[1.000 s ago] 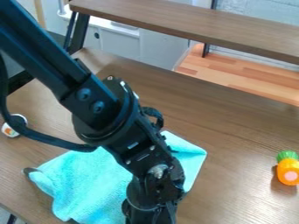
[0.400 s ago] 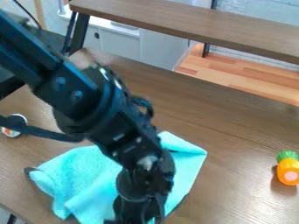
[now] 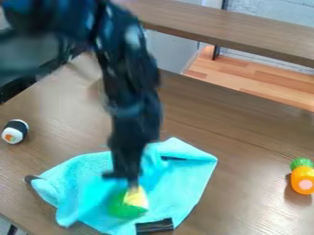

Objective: Unfold the blue cloth with a corn figure on it from bottom right to top left

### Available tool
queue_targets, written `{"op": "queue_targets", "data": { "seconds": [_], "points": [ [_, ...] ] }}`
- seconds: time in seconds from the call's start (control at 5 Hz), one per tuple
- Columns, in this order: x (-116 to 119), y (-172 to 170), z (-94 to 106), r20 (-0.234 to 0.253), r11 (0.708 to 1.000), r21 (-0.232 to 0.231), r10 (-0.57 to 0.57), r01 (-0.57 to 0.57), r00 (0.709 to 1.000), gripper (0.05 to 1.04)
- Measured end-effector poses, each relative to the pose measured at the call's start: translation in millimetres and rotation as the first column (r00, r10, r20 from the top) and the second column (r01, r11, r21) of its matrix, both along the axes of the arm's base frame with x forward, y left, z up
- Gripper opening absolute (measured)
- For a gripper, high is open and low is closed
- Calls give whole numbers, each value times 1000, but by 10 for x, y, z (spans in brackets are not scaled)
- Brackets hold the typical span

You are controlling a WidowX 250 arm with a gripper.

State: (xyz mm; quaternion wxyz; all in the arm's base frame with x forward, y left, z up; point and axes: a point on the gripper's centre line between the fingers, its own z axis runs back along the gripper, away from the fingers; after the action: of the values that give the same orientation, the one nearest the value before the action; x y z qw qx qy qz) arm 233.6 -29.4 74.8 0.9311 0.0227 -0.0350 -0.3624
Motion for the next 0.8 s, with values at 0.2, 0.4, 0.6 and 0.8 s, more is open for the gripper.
{"op": "queue_targets", "data": {
  "seconds": [0.2, 0.4, 0.6, 0.8],
  "points": [
    [231, 230, 163, -24, 994, 4, 105, -105, 994, 51],
    [499, 419, 70, -105, 966, 117, 243, -231, 964, 51],
    [690, 598, 151, -105, 944, 132, 318, -304, 942, 51],
    [798, 708, 301, -82, 932, 94, 357, -350, 930, 51]
  ]
}}
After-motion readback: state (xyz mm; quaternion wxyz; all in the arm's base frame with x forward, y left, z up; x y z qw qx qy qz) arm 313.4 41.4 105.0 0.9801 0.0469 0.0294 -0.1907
